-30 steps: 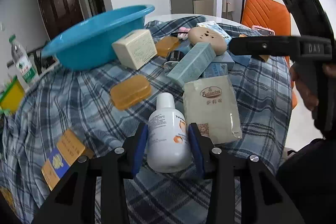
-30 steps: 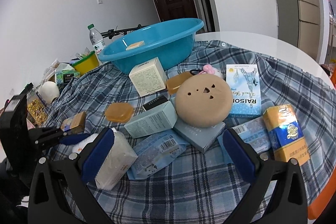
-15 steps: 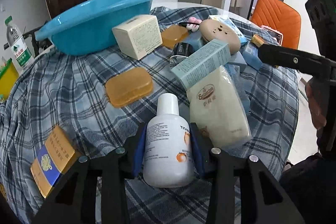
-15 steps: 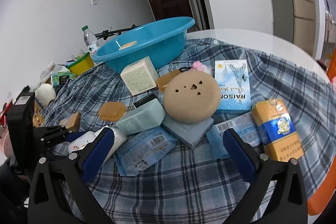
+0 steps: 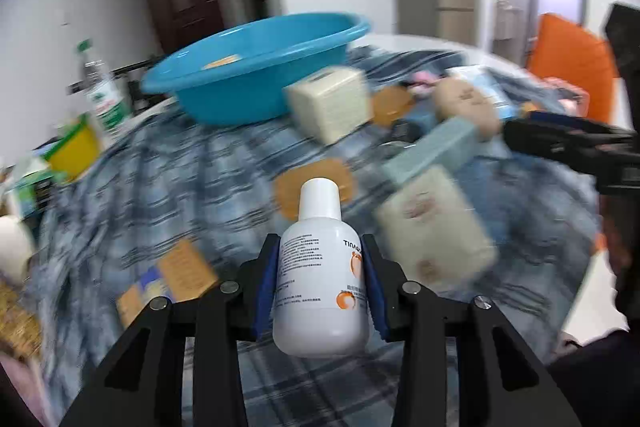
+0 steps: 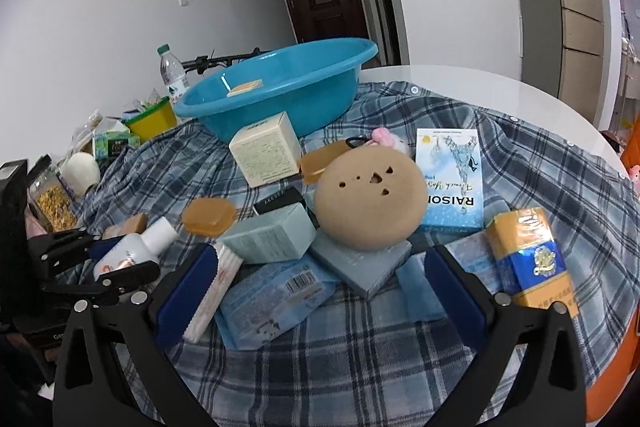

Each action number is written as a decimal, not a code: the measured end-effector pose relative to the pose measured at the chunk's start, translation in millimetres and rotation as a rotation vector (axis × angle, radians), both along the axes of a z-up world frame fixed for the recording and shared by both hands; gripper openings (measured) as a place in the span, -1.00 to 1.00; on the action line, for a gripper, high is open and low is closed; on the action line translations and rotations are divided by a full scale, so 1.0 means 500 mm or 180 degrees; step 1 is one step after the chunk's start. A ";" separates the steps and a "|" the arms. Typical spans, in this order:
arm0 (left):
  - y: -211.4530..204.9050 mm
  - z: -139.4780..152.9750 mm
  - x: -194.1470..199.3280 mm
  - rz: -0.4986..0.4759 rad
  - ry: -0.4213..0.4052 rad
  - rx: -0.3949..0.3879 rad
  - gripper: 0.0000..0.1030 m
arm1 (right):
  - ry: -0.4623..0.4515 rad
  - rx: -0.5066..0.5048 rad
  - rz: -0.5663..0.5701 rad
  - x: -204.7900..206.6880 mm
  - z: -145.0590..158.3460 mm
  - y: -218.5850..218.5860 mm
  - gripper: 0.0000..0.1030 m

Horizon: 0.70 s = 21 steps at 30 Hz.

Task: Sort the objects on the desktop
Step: 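Grasp the white lotion bottle with the left tool, then grasp the pale blue-green box with the right tool while left holds the bottle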

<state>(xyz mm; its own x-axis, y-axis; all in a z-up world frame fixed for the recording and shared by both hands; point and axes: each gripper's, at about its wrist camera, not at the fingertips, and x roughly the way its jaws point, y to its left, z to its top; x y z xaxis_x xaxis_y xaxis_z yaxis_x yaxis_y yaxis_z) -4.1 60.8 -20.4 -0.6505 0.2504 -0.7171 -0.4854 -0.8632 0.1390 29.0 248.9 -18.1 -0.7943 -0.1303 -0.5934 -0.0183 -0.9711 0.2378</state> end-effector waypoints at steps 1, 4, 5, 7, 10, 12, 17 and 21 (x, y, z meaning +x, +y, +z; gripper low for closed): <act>-0.002 0.000 -0.002 0.0057 0.0001 0.0025 -0.19 | 0.0017 -0.0037 0.0020 -0.002 0.000 -0.002 1.00; -0.021 0.003 -0.012 0.0160 -0.0140 0.0350 -0.19 | 0.0012 -0.0045 0.0117 -0.014 -0.002 -0.022 1.00; -0.025 0.003 -0.014 0.0173 -0.0157 0.0398 -0.19 | 0.0007 0.0009 0.0155 -0.021 -0.003 -0.033 1.00; -0.029 0.007 -0.014 0.0204 -0.0145 0.0464 -0.19 | 0.0006 0.0126 0.0211 -0.036 -0.004 -0.050 1.00; -0.031 0.013 -0.011 0.0200 -0.0109 0.0474 -0.19 | -0.0056 0.0171 0.0176 -0.061 -0.008 -0.055 1.00; -0.033 0.013 -0.009 0.0192 -0.0104 0.0463 -0.19 | -0.0116 0.0010 0.0147 -0.080 -0.014 -0.048 1.00; -0.044 0.010 -0.016 0.0222 -0.0202 0.0565 -0.19 | -0.0045 0.0006 0.0111 -0.092 -0.015 -0.053 0.85; -0.045 0.011 -0.016 0.0247 -0.0204 0.0601 -0.19 | -0.0065 0.0294 0.0238 -0.091 -0.019 -0.078 0.28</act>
<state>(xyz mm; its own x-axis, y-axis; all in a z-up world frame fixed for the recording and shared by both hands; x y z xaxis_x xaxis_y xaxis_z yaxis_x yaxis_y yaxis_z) -12.3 38.2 -14.8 -0.6276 0.3351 -0.7027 -0.4190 -0.9061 -0.0579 -16.3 210.0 -27.5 -0.7720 -0.1328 -0.6215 0.0512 -0.9877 0.1475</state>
